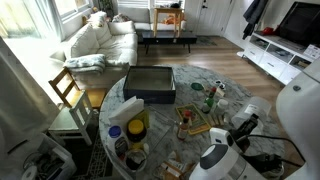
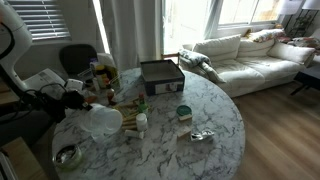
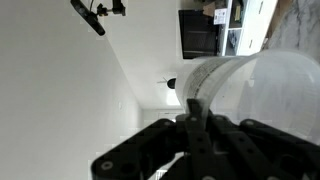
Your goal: Empty the plastic cup into the scoop
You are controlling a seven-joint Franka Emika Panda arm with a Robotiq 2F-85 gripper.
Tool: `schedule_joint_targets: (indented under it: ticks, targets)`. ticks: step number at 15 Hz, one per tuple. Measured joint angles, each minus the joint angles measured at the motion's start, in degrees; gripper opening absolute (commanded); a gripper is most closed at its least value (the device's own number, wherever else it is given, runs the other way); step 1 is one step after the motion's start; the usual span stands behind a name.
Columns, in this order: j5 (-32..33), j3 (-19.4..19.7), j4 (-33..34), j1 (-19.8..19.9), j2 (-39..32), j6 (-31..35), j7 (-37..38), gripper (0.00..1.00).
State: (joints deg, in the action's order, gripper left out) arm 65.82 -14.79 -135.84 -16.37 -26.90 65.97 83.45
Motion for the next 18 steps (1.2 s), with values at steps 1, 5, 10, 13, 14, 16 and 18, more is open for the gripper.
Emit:
schedule_joint_targets:
  ticks: [1,5,10,13,14,16,18]
  targets:
    - [0.0,0.0,-0.4,0.8,1.6,0.8,-1.1,0.01]
    - [-1.2,0.1,-2.7,4.5,10.3,8.2,-8.0,0.01]
    - [-6.5,1.9,-4.7,7.9,21.8,18.9,-18.9,0.01]
    - [-10.5,3.9,-5.4,8.8,28.2,25.2,-25.2,0.01]
    - [-12.0,4.6,-5.5,8.9,30.1,27.2,-27.3,0.01]
    - [-15.5,5.9,-5.5,8.9,33.3,30.6,-31.3,0.01]
    - [-19.5,7.1,-5.6,8.9,36.0,33.5,-35.5,0.01]
